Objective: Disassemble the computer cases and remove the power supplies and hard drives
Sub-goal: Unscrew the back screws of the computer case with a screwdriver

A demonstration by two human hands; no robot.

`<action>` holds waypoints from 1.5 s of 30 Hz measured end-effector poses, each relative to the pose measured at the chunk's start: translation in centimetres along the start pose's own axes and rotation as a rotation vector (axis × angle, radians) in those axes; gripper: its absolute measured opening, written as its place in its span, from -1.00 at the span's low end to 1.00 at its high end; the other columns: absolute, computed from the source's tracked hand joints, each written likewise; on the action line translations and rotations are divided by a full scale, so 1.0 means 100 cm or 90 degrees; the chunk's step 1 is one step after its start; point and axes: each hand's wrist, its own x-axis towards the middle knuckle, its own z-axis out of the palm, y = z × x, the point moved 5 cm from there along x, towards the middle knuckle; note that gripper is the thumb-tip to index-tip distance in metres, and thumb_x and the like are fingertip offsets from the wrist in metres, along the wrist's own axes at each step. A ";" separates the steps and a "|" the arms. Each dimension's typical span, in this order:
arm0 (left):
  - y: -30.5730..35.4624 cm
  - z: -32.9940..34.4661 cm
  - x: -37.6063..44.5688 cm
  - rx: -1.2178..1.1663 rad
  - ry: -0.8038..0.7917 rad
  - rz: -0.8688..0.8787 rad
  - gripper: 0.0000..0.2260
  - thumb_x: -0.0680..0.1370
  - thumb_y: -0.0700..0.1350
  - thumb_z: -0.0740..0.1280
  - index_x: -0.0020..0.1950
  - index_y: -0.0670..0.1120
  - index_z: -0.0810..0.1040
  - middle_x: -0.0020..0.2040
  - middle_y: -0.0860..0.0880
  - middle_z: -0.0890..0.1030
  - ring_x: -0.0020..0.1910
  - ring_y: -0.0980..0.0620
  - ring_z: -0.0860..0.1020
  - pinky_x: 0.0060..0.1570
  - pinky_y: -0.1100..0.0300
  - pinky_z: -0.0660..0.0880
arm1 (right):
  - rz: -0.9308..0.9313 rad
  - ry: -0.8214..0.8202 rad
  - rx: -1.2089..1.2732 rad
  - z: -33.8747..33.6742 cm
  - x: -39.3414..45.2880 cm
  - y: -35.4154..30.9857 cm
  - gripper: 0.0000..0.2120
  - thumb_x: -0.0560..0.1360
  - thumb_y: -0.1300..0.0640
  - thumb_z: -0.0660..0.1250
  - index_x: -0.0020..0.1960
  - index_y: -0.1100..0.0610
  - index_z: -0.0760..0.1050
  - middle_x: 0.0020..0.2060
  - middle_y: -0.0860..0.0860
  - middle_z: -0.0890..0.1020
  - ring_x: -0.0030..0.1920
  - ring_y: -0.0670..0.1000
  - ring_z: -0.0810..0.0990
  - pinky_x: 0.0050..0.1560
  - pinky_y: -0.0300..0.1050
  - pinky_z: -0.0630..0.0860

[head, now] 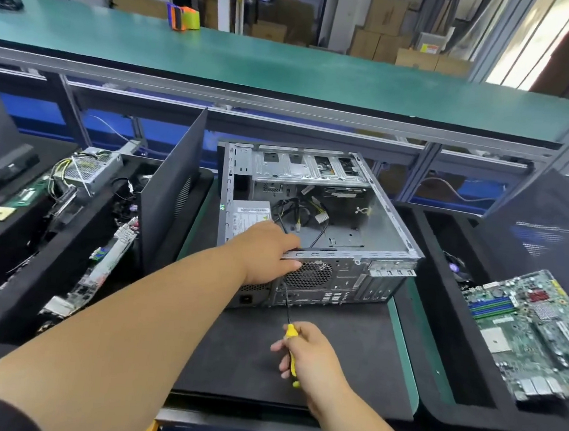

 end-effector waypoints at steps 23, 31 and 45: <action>0.001 0.000 -0.001 0.009 0.004 -0.013 -0.70 0.61 0.17 0.21 0.16 -0.01 0.49 -0.06 -0.04 0.48 0.07 -0.02 0.35 0.11 -0.04 0.43 | -0.004 0.006 0.041 -0.002 0.003 -0.004 -0.81 0.60 0.24 0.16 0.12 0.08 0.50 -0.25 0.01 0.71 -0.51 -0.08 0.42 -0.48 -0.22 0.37; 0.001 0.000 0.000 0.006 0.002 -0.011 -0.72 0.61 0.16 0.21 0.13 -0.02 0.48 -0.09 -0.04 0.47 0.07 -0.03 0.35 0.10 -0.03 0.42 | 0.017 -0.007 0.063 0.001 0.006 -0.004 -0.82 0.61 0.23 0.15 0.11 0.14 0.51 -0.28 0.03 0.71 -0.53 -0.06 0.39 -0.49 -0.21 0.31; 0.001 -0.002 0.000 -0.013 0.009 -0.012 -0.70 0.60 0.15 0.24 0.21 -0.01 0.49 -0.06 -0.02 0.44 0.10 0.00 0.33 0.07 0.07 0.37 | 0.039 0.001 0.031 0.005 0.012 0.000 -0.77 0.69 0.16 0.08 0.12 0.14 0.52 -0.19 0.09 0.67 -0.51 -0.03 0.32 -0.49 -0.21 0.28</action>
